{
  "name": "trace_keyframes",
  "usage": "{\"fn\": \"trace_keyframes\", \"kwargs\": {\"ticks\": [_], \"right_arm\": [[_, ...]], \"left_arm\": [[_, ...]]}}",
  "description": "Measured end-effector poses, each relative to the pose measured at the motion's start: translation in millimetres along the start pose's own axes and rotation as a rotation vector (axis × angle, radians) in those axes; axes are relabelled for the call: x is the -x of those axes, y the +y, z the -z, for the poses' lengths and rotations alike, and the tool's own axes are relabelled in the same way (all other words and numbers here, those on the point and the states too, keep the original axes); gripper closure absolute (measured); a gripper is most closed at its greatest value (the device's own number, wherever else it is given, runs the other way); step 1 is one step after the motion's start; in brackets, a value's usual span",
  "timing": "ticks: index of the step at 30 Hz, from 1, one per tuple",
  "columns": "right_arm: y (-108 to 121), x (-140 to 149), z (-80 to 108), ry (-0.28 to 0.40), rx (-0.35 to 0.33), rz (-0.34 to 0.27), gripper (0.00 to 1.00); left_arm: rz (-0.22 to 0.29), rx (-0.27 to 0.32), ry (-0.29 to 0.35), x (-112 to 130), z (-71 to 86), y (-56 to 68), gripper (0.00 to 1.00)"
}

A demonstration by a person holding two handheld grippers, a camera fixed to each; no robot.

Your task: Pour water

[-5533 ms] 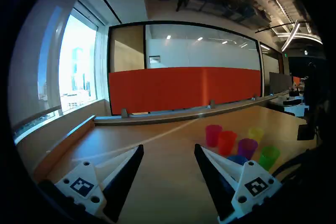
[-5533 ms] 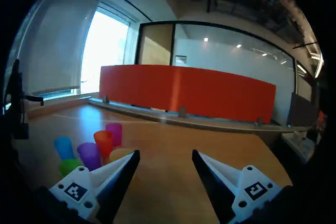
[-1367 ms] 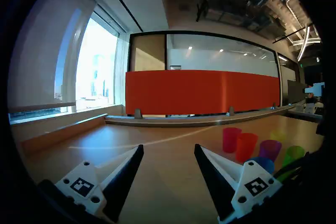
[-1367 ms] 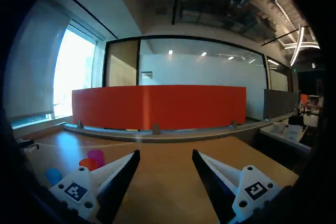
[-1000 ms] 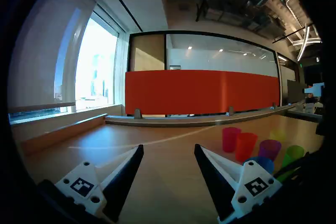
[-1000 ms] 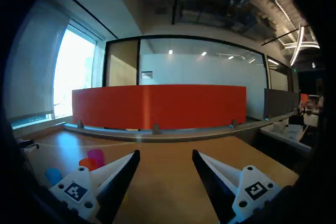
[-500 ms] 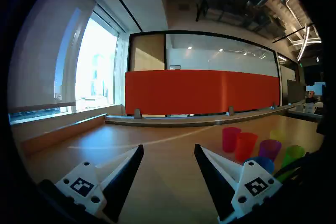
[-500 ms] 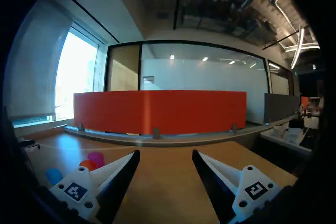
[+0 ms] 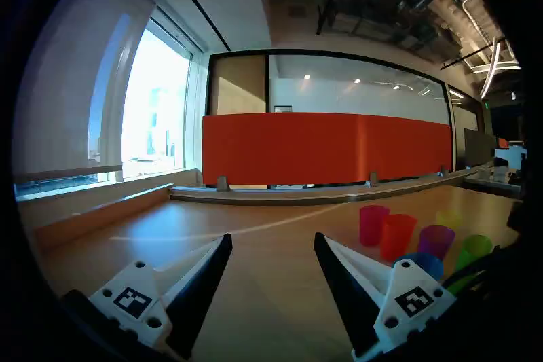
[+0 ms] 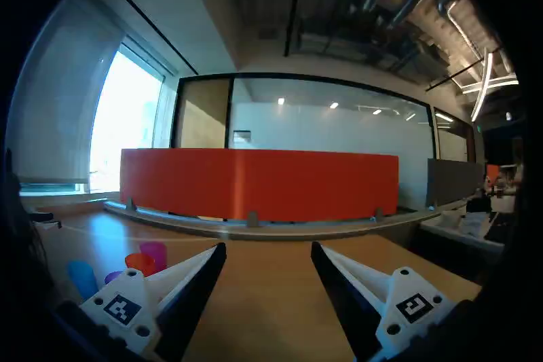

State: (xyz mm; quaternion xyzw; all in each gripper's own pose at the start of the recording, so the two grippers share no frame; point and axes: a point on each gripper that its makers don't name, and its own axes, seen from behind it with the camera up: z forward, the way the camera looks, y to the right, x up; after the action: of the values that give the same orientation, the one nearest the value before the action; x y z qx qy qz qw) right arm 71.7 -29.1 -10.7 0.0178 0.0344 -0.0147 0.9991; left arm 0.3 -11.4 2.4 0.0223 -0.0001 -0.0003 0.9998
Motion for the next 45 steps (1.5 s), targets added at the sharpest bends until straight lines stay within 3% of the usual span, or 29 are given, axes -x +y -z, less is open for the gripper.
{"fn": "trace_keyframes", "kwargs": {"ticks": [12, 33, 45], "right_arm": [[-12.7, 23.9, -6.4, 0.024, -0.010, 0.028, 0.00], [15.1, 49.5, 1.1, -0.012, 0.024, 0.038, 0.00], [22.6, 59.3, 0.0, -0.024, 0.026, -0.002, 0.00]], "left_arm": [[0.000, 0.000, 0.000, -0.3, -0.3, -0.1, 0.11], [0.000, 0.000, 0.000, -0.5, -0.1, -0.3, 0.11], [0.000, 0.000, 0.000, -0.3, 0.5, -0.2, 0.11]]}}
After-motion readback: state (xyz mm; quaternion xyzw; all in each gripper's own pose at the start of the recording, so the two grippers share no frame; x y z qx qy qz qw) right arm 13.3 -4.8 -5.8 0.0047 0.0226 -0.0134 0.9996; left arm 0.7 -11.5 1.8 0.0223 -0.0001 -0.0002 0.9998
